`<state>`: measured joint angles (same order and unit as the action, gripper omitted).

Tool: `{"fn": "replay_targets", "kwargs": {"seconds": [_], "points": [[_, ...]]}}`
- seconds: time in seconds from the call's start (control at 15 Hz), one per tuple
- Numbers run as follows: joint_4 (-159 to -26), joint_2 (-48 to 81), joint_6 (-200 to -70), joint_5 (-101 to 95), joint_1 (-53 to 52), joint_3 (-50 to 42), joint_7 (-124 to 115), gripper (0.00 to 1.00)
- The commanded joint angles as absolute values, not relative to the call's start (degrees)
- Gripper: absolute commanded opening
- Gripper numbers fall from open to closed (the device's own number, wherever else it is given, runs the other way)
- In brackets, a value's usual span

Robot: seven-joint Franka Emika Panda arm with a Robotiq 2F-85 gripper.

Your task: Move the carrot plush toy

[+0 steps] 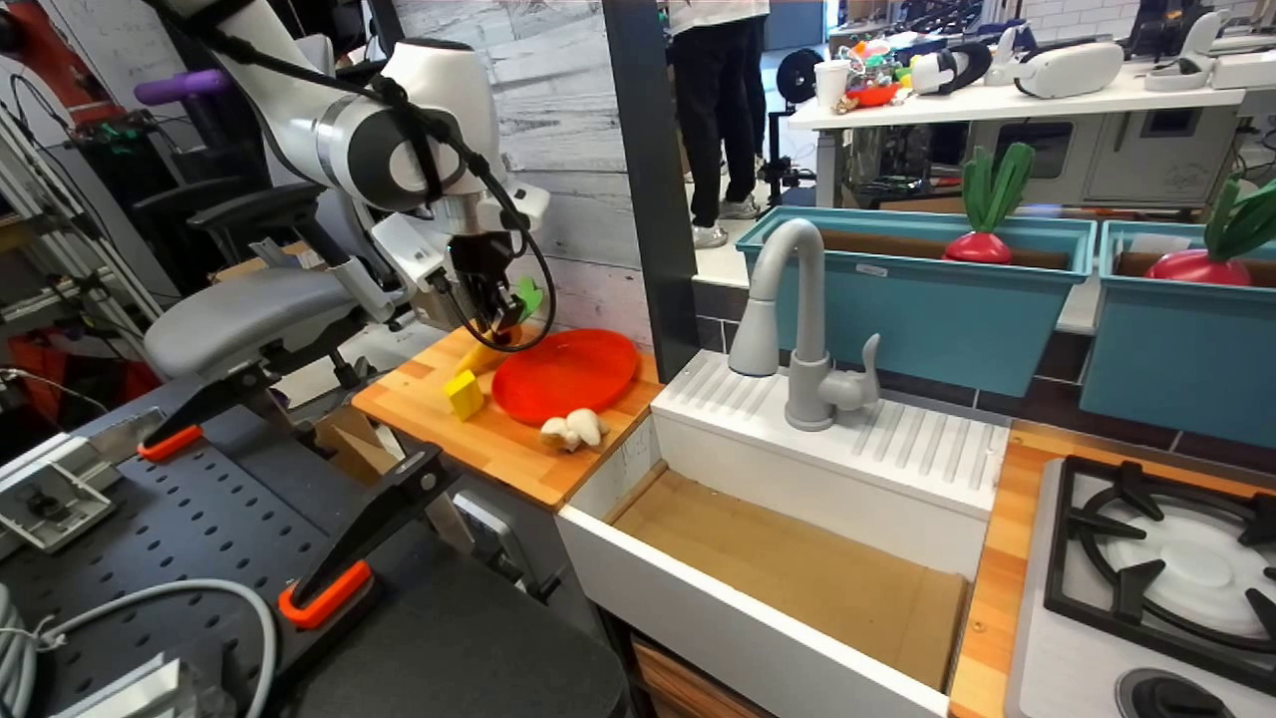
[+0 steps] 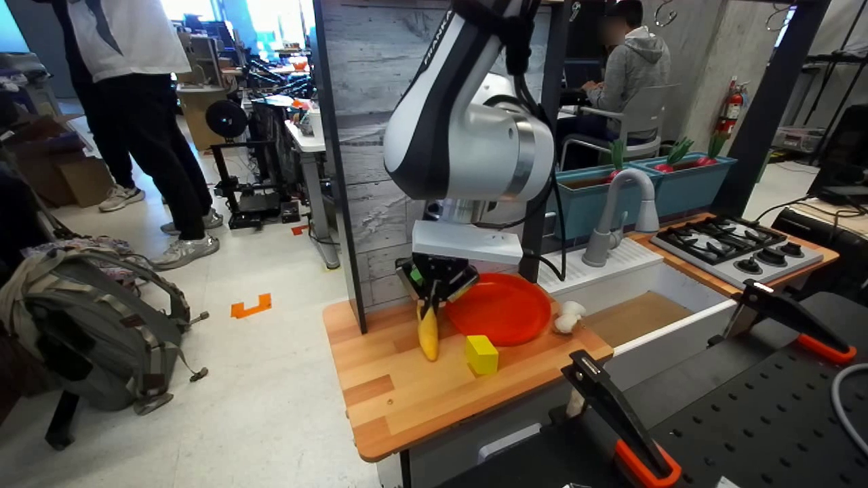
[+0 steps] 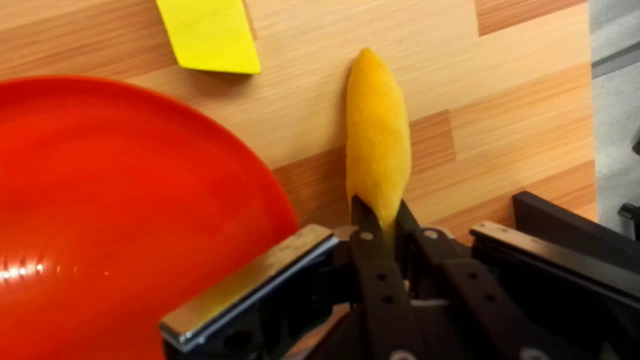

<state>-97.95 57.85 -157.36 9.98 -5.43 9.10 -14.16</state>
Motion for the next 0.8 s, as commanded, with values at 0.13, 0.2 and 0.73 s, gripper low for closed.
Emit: {"fn": "replay_targets", "kwargs": {"seconds": [0.13, 0.2, 0.73], "points": [[-98.18, 56.56, -158.12, 12.94, -3.83, 10.08, -12.85, 0.03], [-97.78, 56.75, -157.9, 13.02, -3.65, 10.17, -12.69, 0.03], [-93.75, 59.24, -154.79, 13.17, -3.57, 10.28, -12.33, 0.03]]}}
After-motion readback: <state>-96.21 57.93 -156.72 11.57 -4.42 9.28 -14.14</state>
